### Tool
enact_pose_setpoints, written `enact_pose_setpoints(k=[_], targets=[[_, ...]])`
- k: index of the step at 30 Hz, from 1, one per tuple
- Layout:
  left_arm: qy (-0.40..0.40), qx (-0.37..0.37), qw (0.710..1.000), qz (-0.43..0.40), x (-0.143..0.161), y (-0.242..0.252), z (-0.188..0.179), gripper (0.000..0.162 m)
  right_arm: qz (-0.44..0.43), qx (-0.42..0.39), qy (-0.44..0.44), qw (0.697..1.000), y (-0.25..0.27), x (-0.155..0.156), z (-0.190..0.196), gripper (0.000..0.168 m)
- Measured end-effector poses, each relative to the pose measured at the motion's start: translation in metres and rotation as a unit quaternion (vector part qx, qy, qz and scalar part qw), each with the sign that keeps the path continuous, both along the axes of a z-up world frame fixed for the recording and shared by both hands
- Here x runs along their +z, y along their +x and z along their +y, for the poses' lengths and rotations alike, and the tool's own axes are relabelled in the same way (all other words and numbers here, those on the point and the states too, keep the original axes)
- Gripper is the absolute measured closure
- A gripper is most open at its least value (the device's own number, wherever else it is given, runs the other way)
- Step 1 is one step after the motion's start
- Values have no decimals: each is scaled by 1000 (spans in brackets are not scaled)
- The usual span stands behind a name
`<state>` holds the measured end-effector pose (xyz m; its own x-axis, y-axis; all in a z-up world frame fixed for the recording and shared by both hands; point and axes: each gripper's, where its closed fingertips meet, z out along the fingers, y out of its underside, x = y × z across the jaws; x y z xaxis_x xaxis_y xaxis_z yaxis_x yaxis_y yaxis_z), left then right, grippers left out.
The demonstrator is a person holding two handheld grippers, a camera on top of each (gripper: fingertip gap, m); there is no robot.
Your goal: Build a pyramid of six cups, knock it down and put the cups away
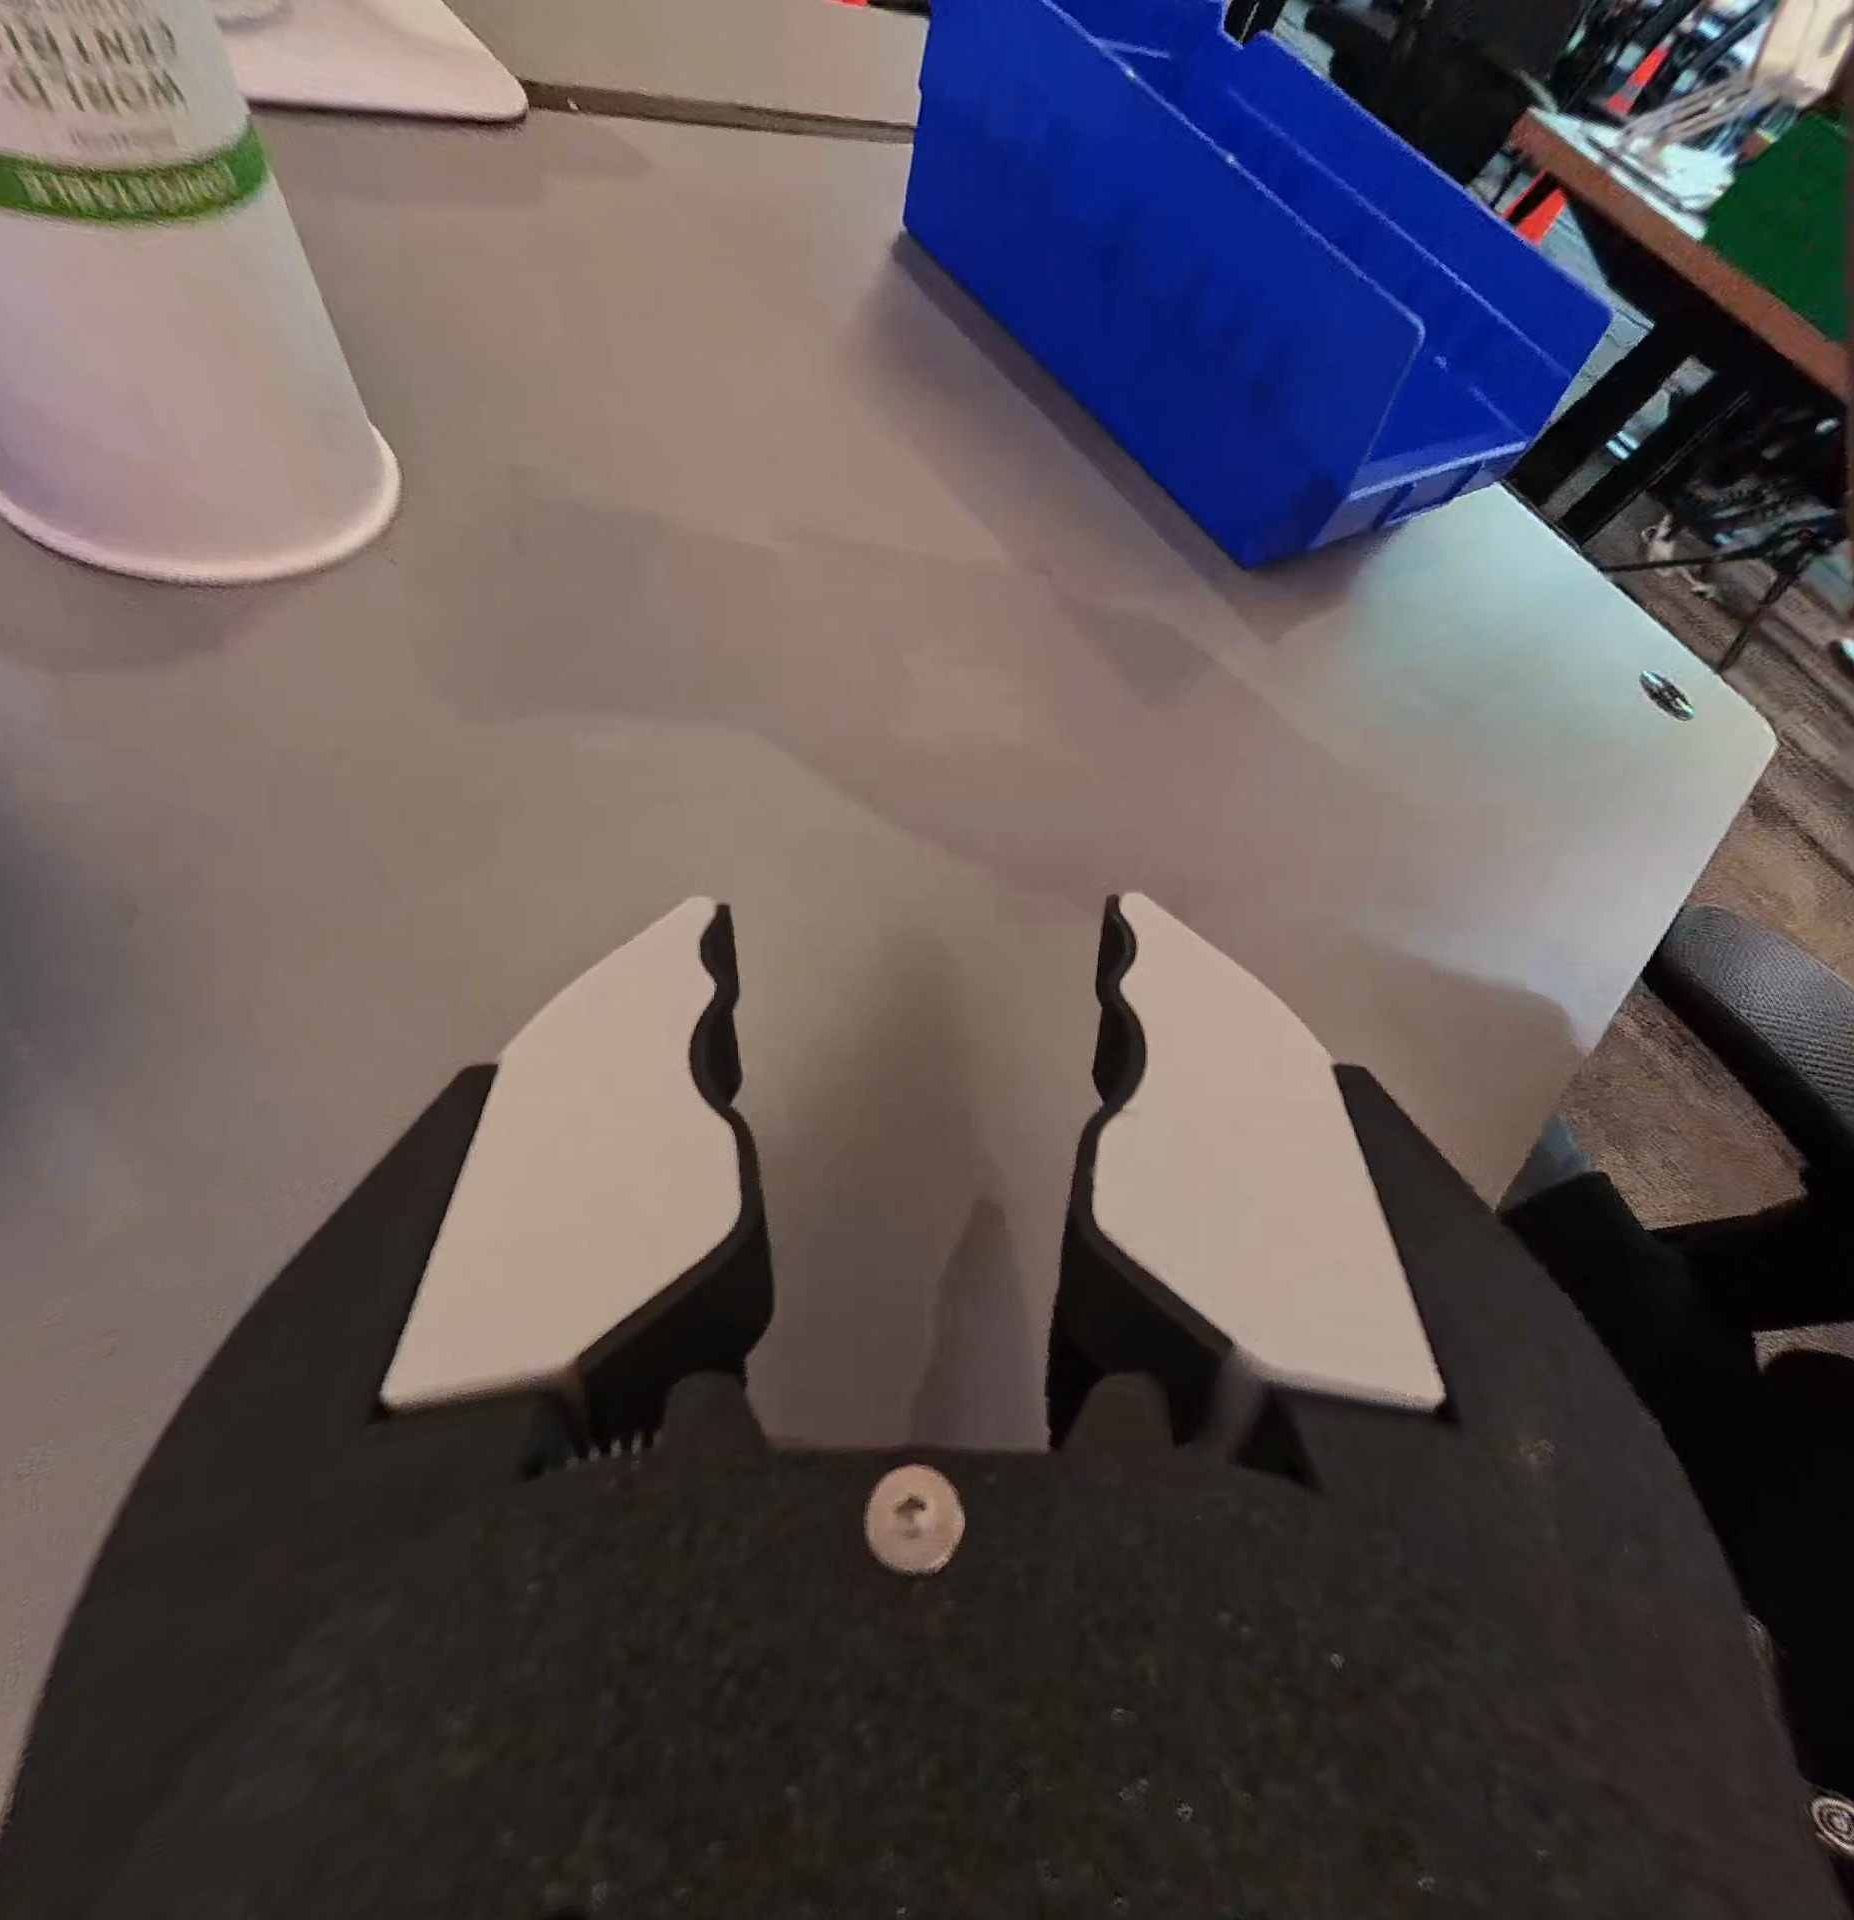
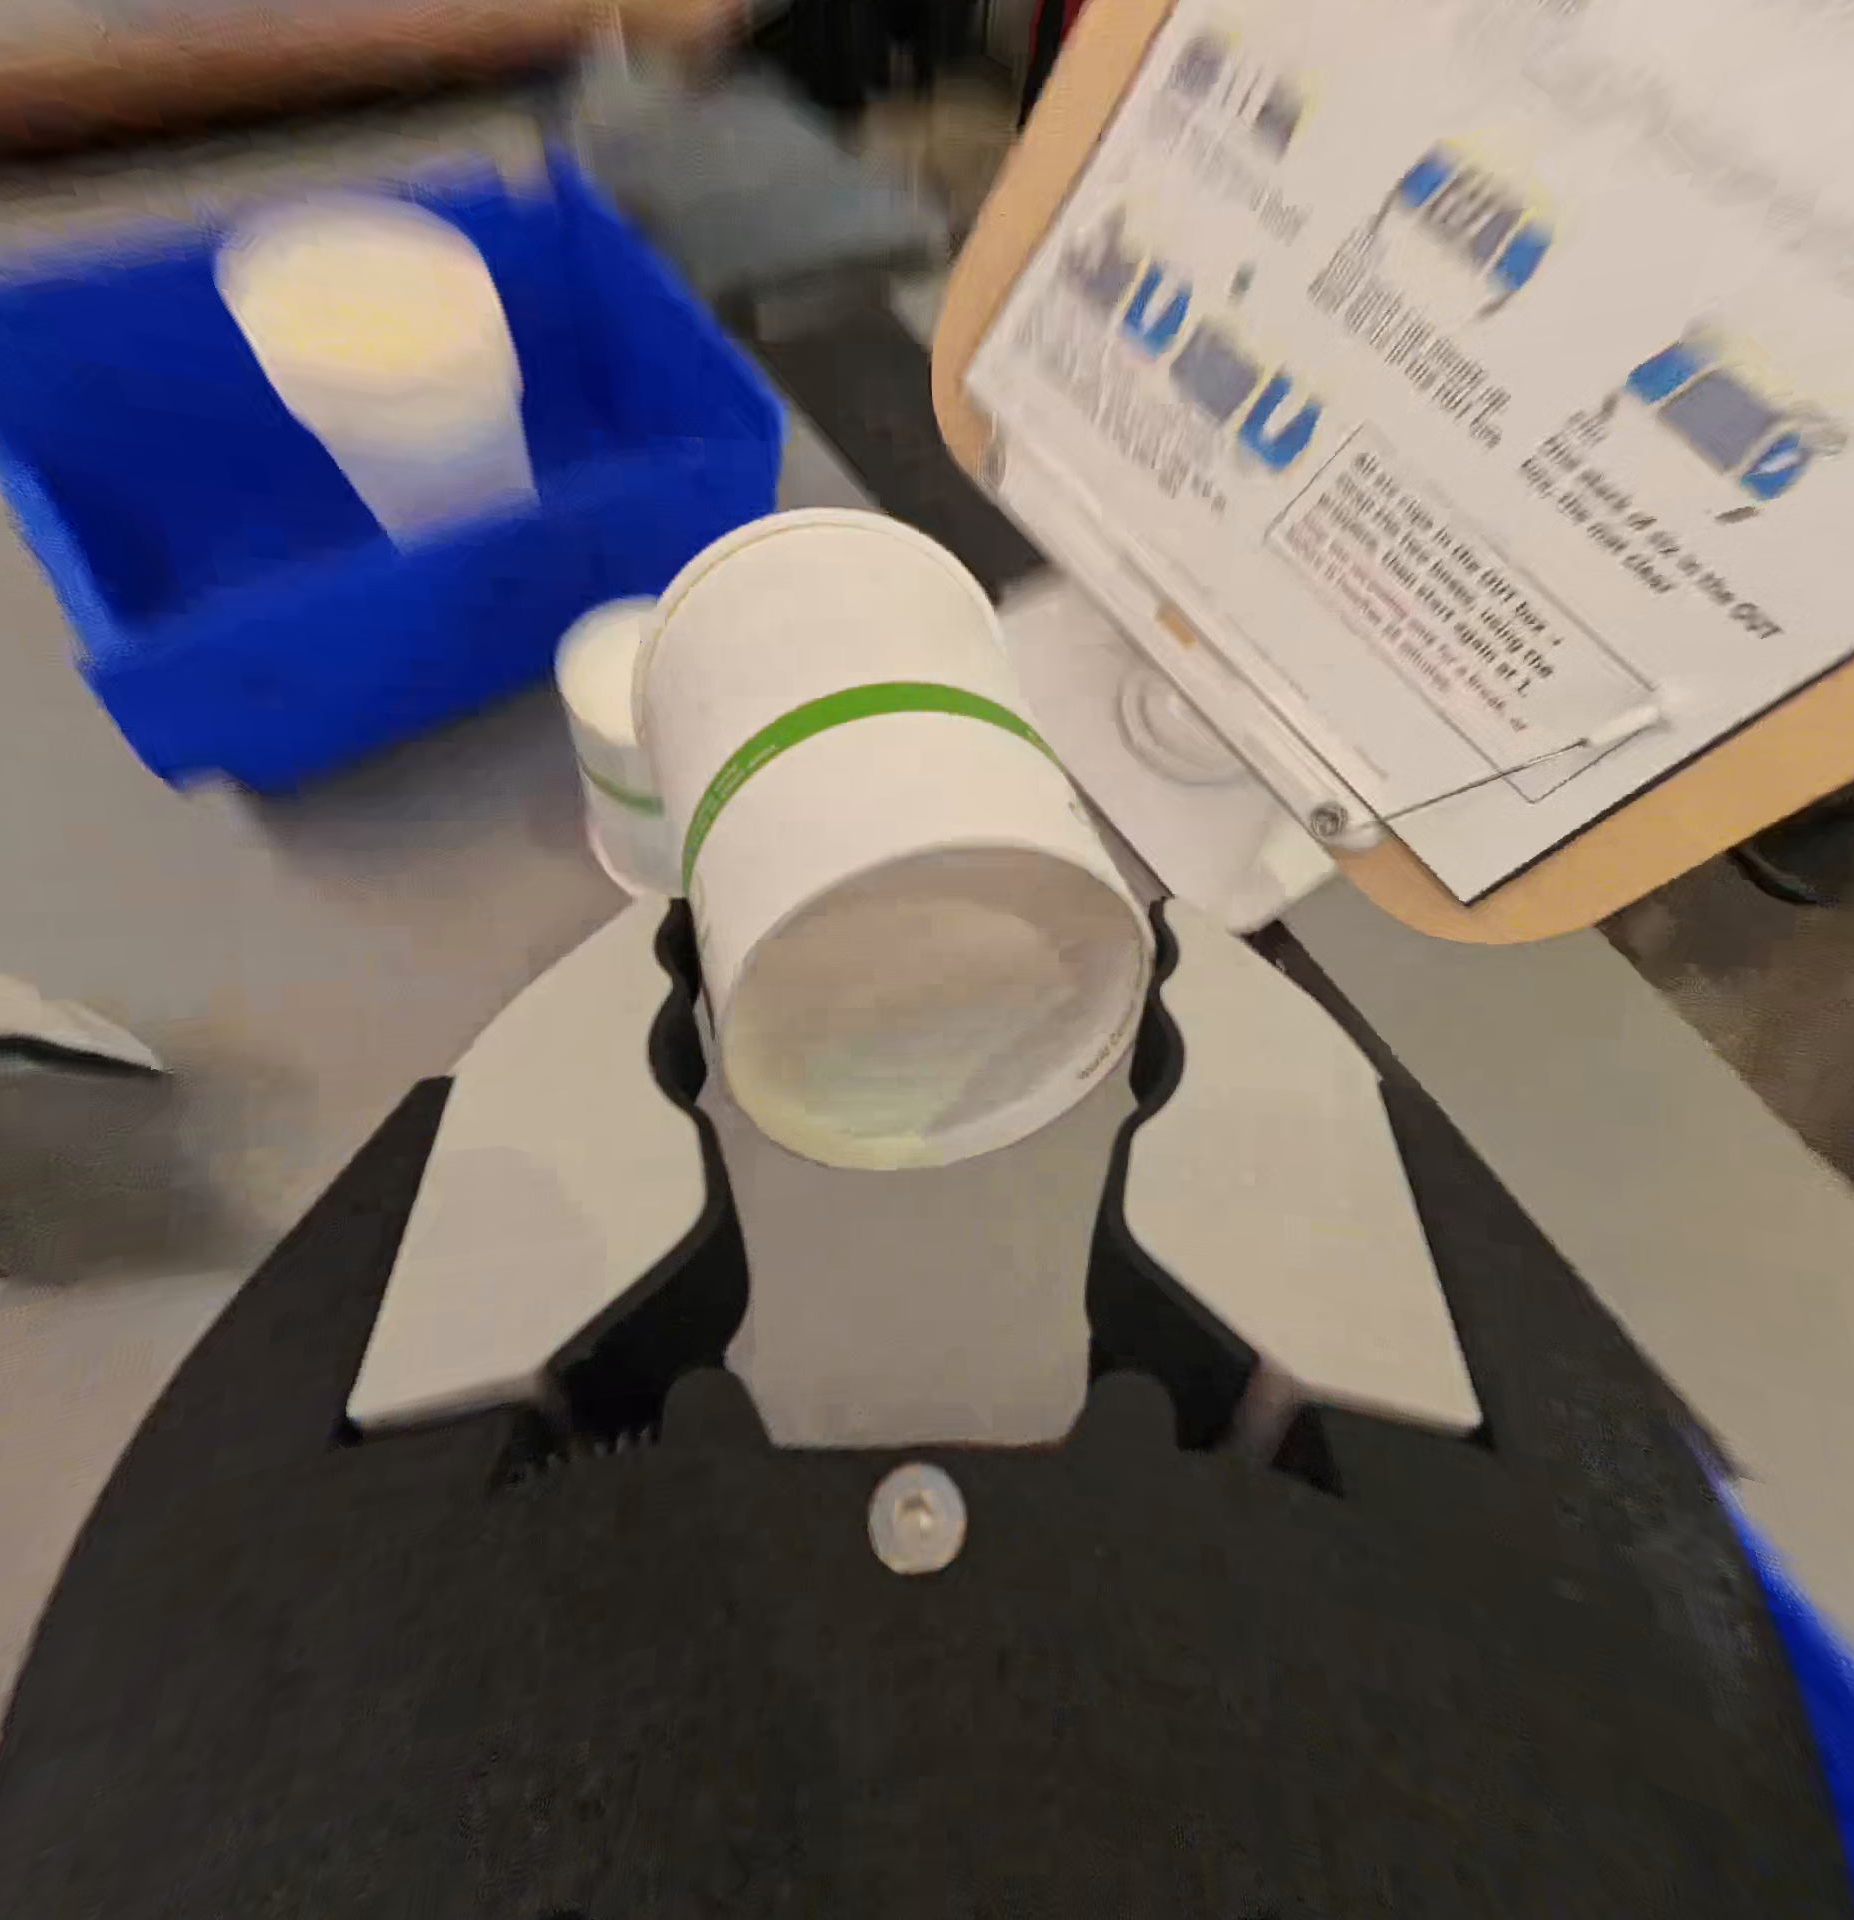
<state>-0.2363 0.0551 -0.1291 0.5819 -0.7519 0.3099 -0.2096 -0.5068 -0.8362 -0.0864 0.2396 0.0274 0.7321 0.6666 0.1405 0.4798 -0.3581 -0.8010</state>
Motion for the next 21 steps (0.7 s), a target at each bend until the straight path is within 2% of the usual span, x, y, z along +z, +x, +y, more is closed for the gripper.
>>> enact_pose_setpoints(k=[2,5,10,14,21], targets=[[-3,-6,1000,15,-7,1,0,98,-106,34,-54,992,-8,-23,12,87],[2,-19,999,32,-12,4,-1,98,-240,72,-136,959,-12,-63,27,87],[3,-27,999,30,-11,4,-4,99,-373,115,-220,894,-16,-123,37,87],[14,-25,999,36,-10,-1,-1,99,-409,132,-245,869,-23,-148,37,87],[4,-34,999,36,-12,-3,1,99,-418,140,-235,866,-32,-150,41,87]])
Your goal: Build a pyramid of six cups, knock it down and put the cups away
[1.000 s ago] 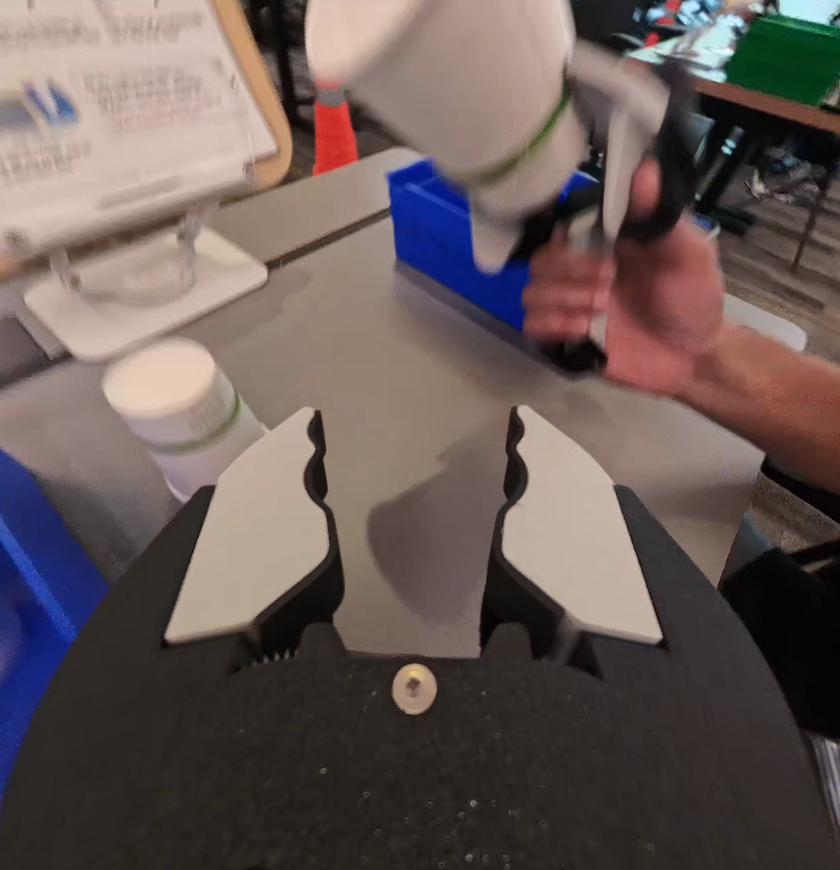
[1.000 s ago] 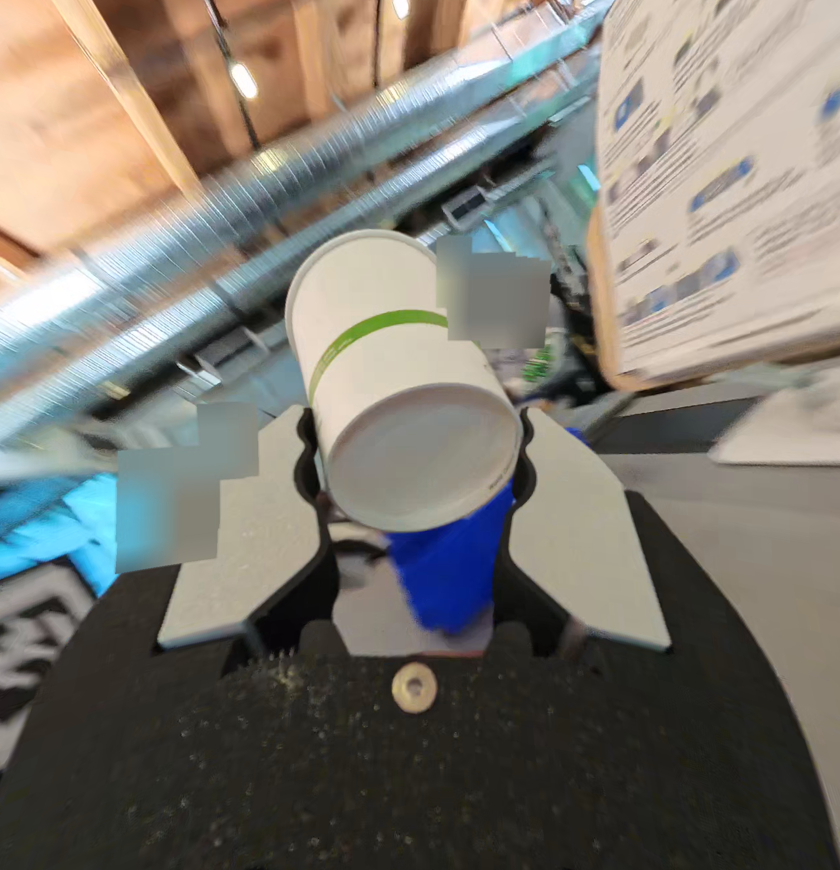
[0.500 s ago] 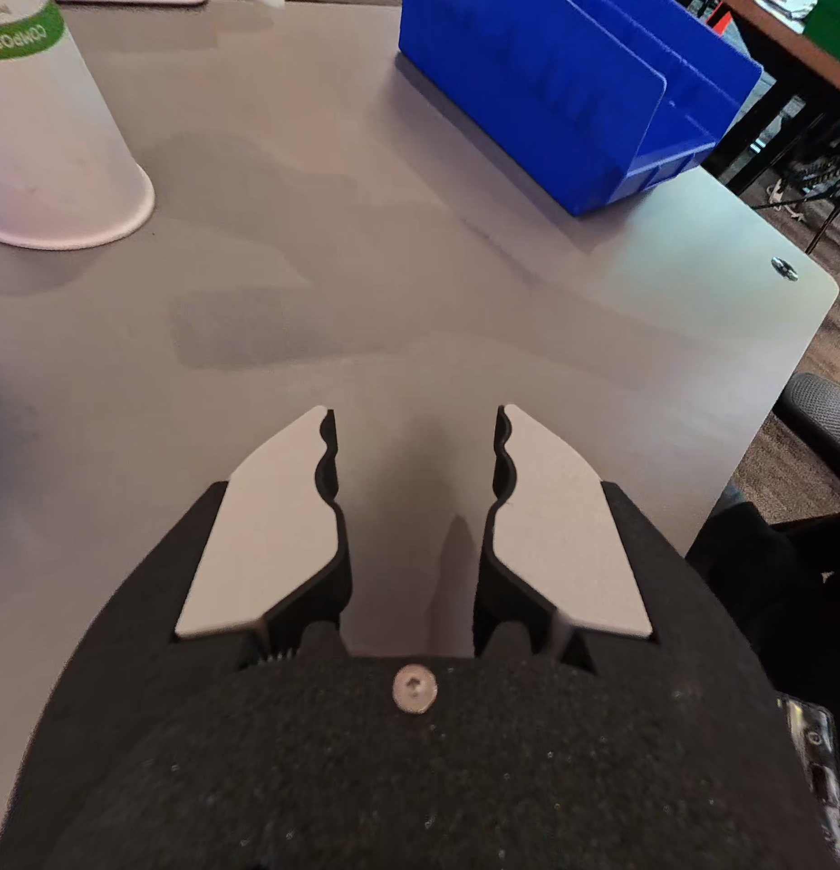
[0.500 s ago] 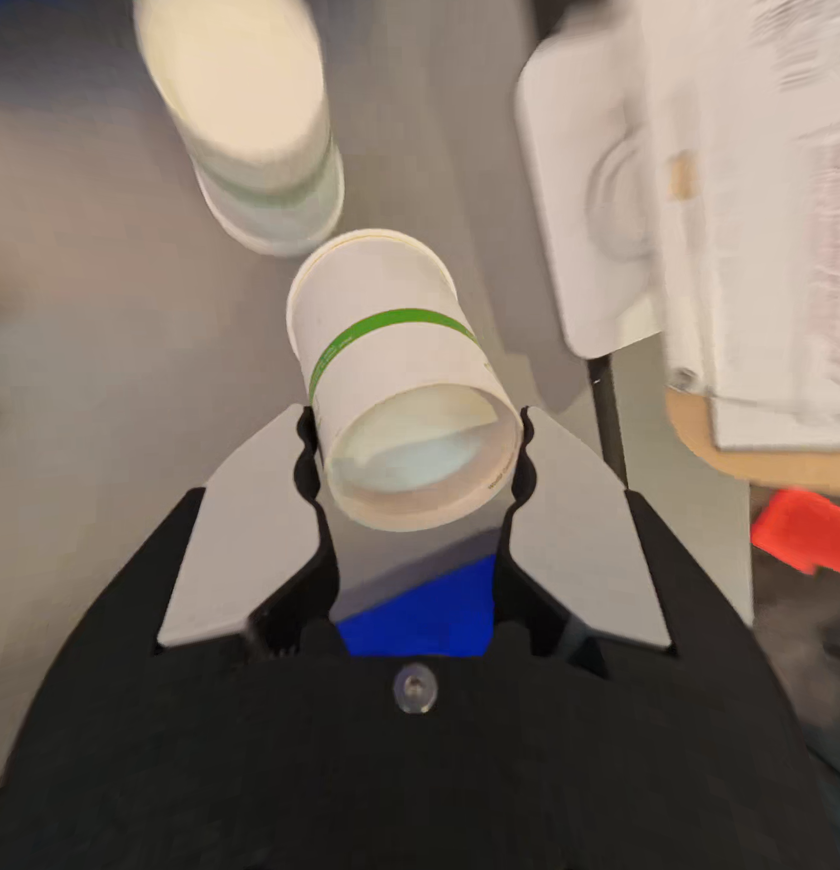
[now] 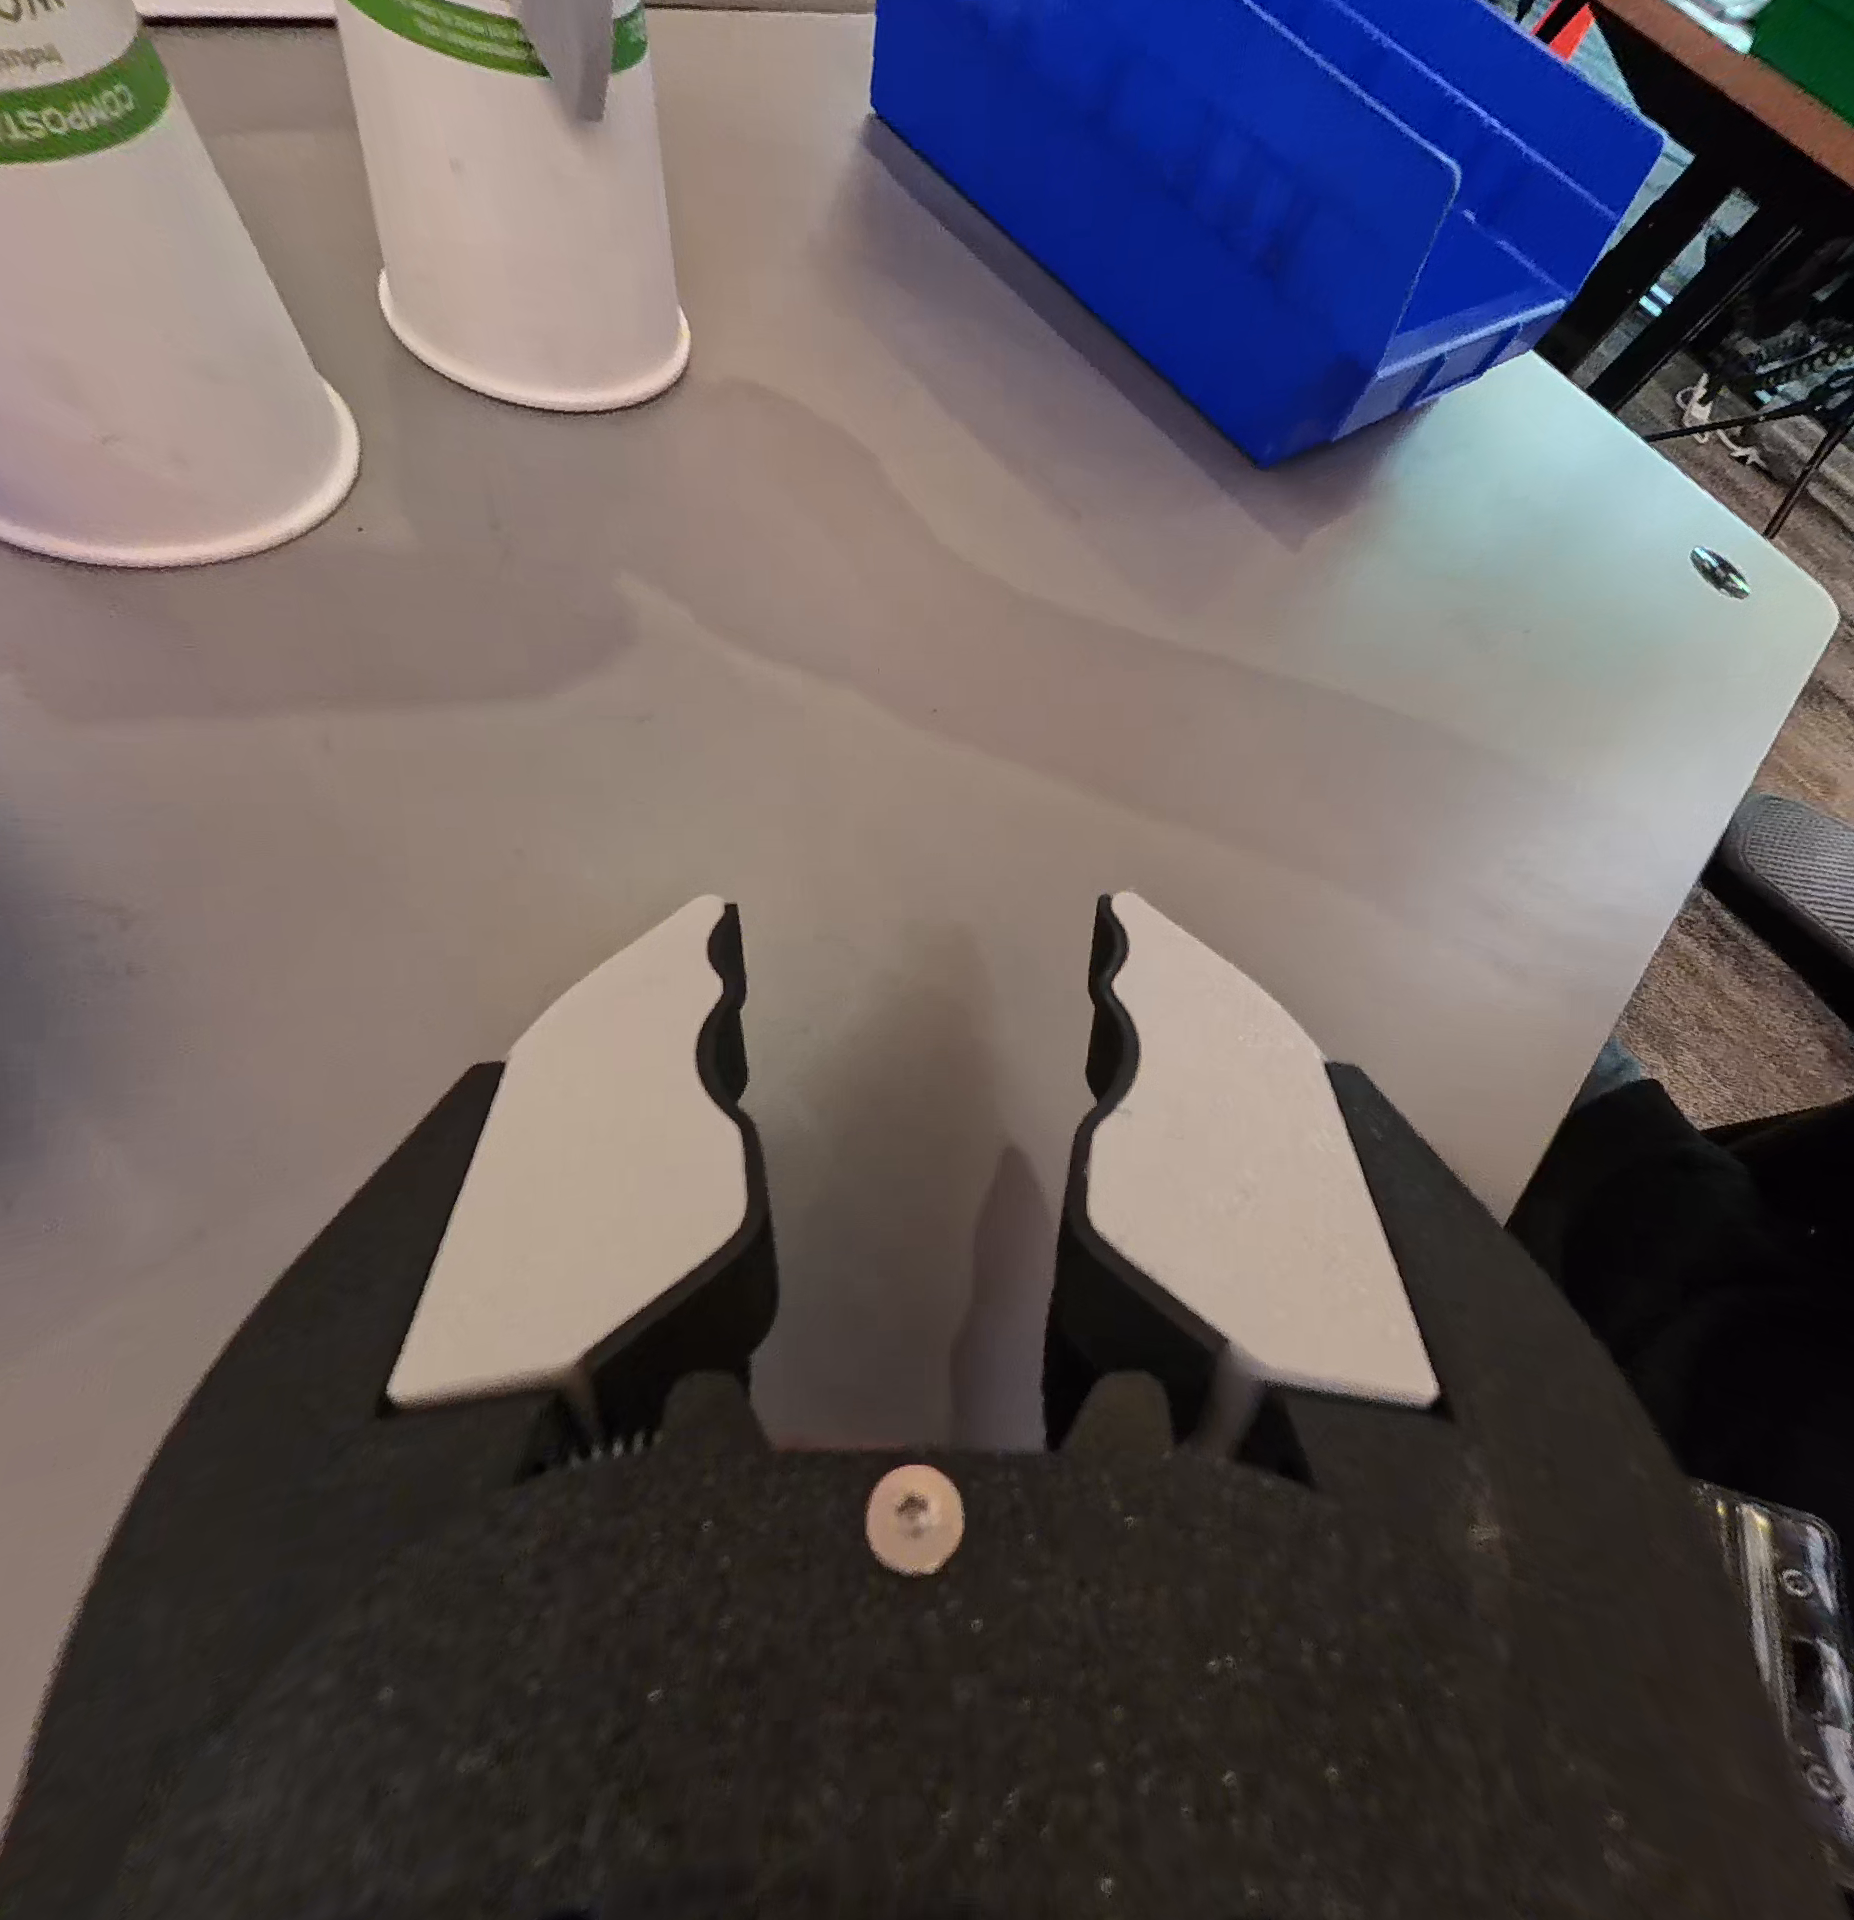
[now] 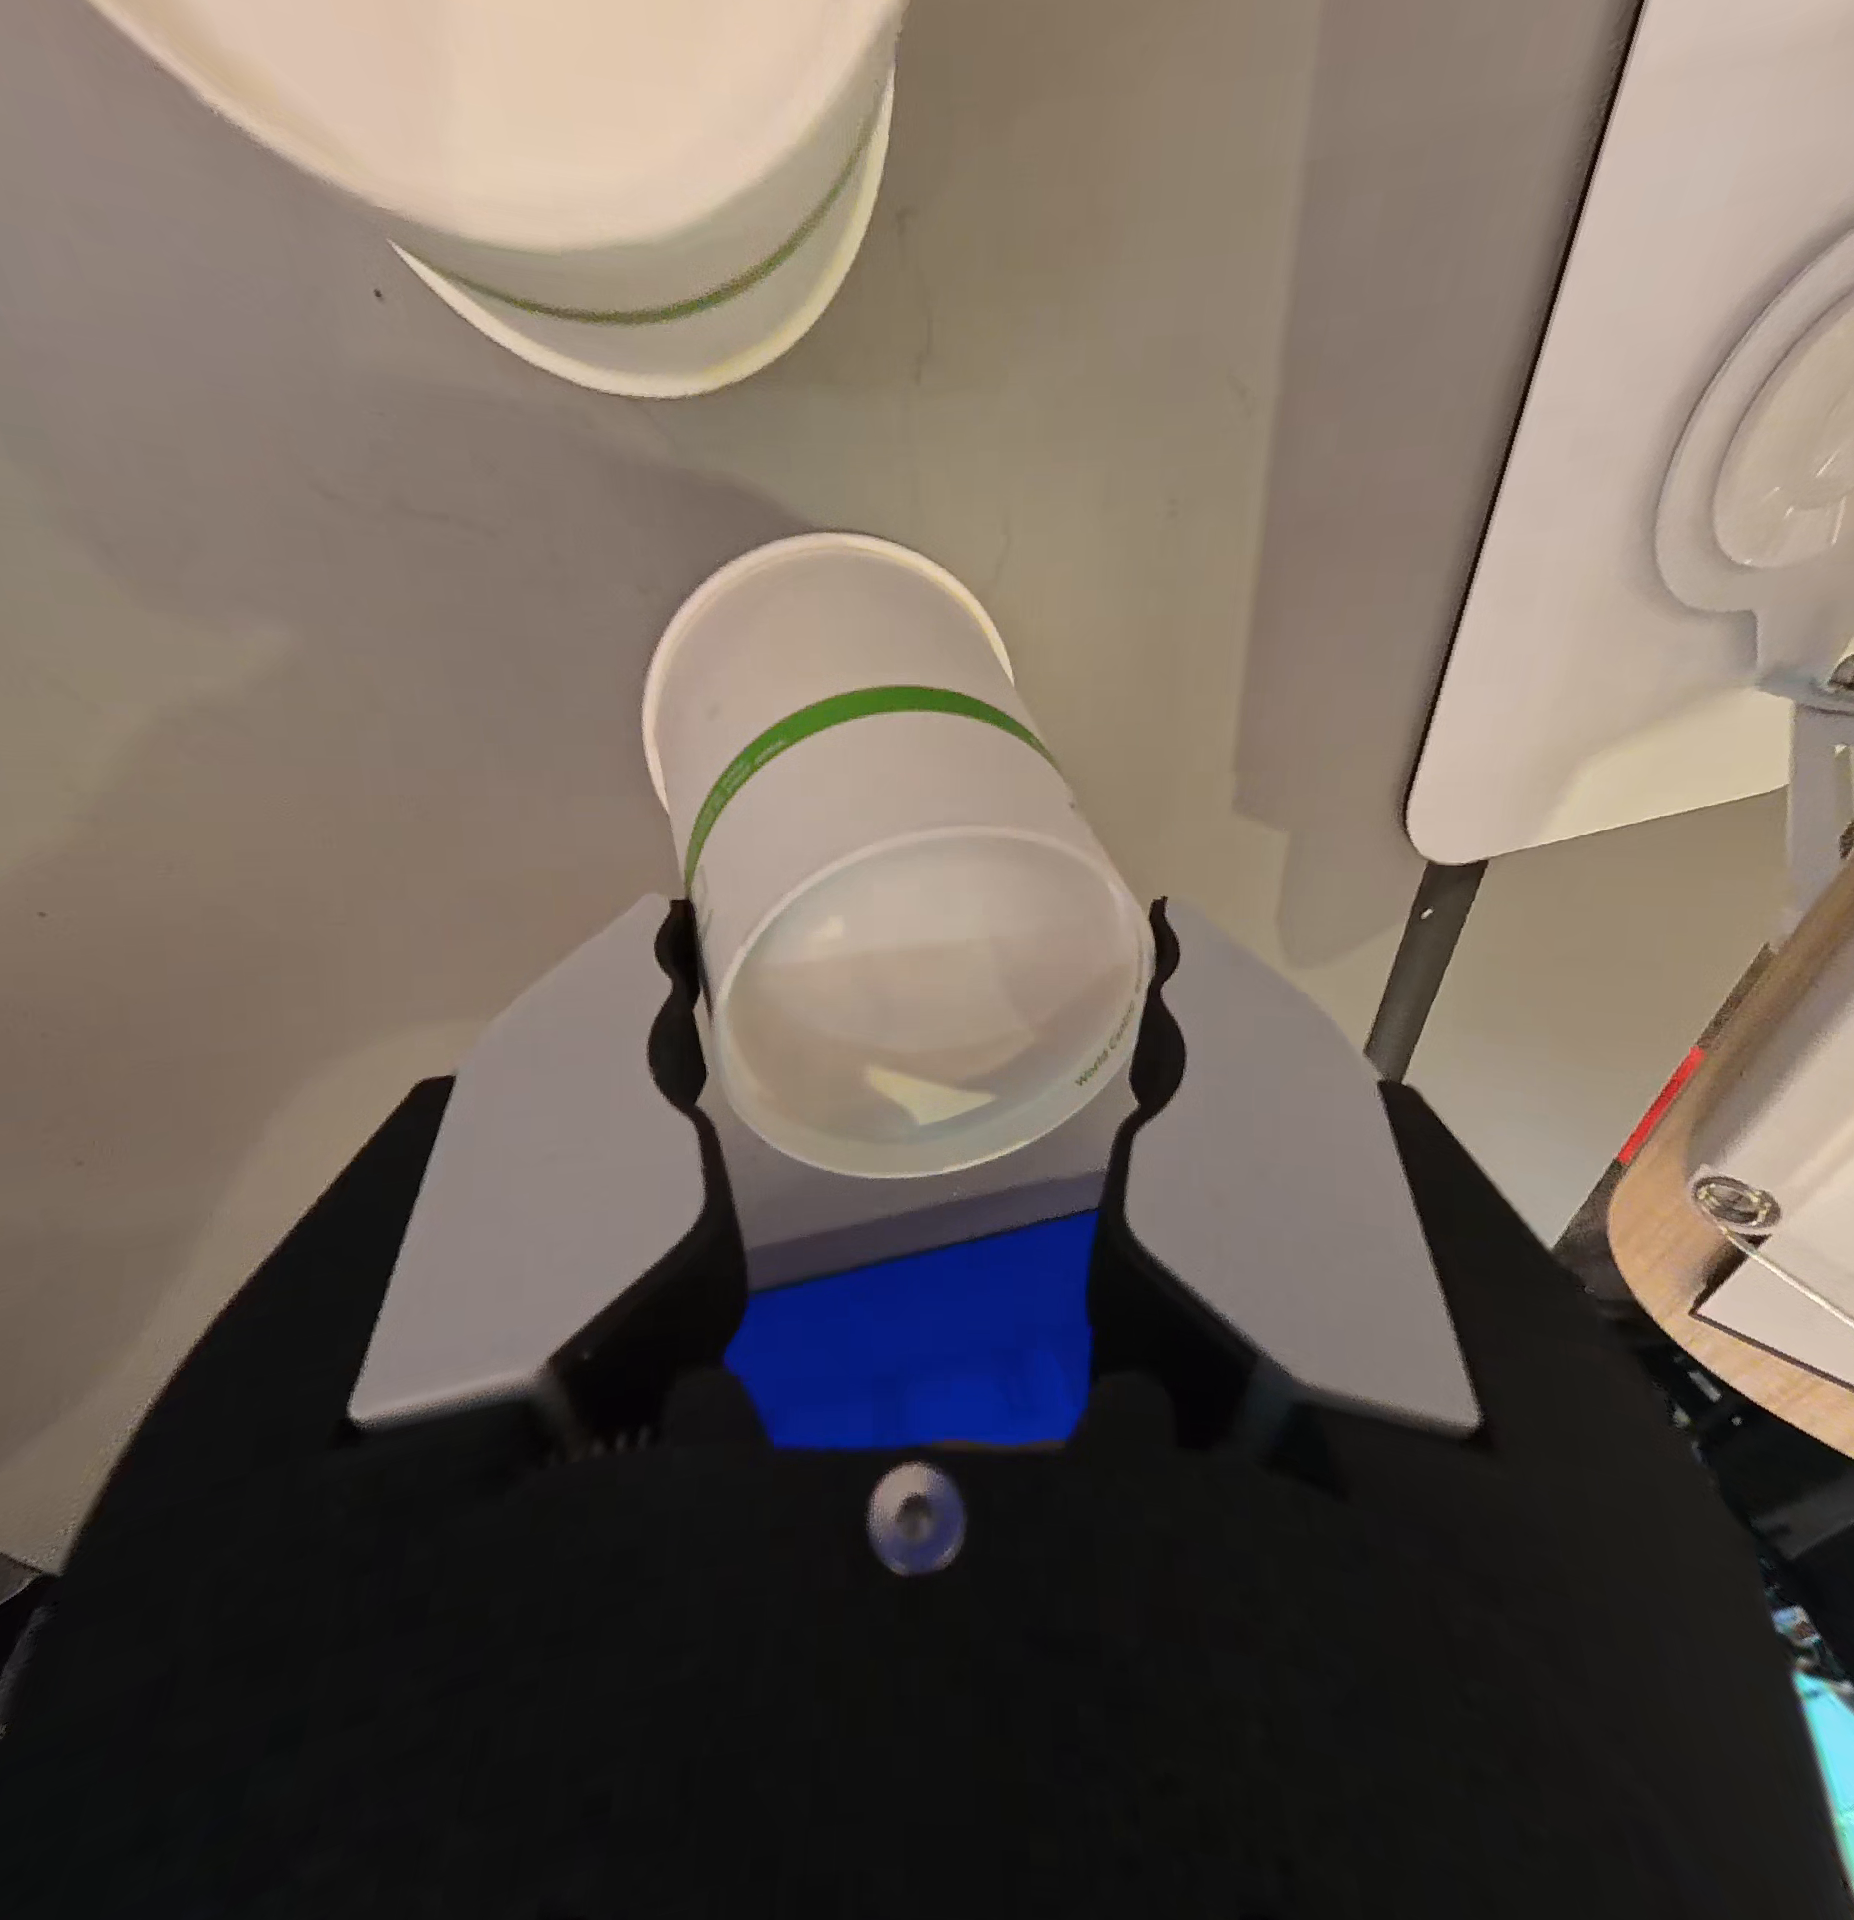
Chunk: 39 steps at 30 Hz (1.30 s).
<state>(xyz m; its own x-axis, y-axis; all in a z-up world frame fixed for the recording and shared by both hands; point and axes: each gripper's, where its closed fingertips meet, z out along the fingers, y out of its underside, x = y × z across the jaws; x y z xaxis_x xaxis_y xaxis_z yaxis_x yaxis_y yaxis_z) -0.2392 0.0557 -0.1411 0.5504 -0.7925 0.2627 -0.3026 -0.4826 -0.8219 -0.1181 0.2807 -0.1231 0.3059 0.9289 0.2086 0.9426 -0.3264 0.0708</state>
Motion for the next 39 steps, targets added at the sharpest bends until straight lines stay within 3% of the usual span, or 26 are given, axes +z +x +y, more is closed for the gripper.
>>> enact_pose_setpoints(k=[3,8,10,12,14,16,18,21,24,26,30,37,39], targets=[[0,-8,1000,5,-2,2,-2,99,24,-2,17,1000,-4,14,-2,76],[2,-30,1000,-1,5,5,-9,98,181,4,122,976,-11,97,-42,77],[0,-45,999,-16,18,5,-11,98,293,7,170,941,-15,119,-80,80],[5,-65,997,-29,42,1,-10,98,421,-3,186,888,-20,120,-129,88],[24,-98,995,-10,66,-11,-4,101,535,-15,159,830,-27,102,-181,90],[40,-122,990,57,78,-35,14,102,591,-33,131,795,-32,73,-222,93],[82,-111,981,134,93,-66,51,104,604,-47,110,788,-35,44,-252,92],[87,-119,963,224,107,-106,109,113,622,-41,112,774,-39,26,-278,96],[98,-112,933,326,103,-144,172,118,575,-23,118,810,-37,9,-283,97],[68,-120,921,364,93,-161,193,123,571,-20,120,812,-38,7,-281,97],[28,-133,910,391,79,-174,211,128,582,-25,86,808,-42,0,-284,99],[12,-144,917,373,76,-169,216,145,590,-35,63,804,-41,-3,-285,100],[3,-153,910,384,72,-171,215,157,596,-36,55,800,-42,-1,-286,100]])
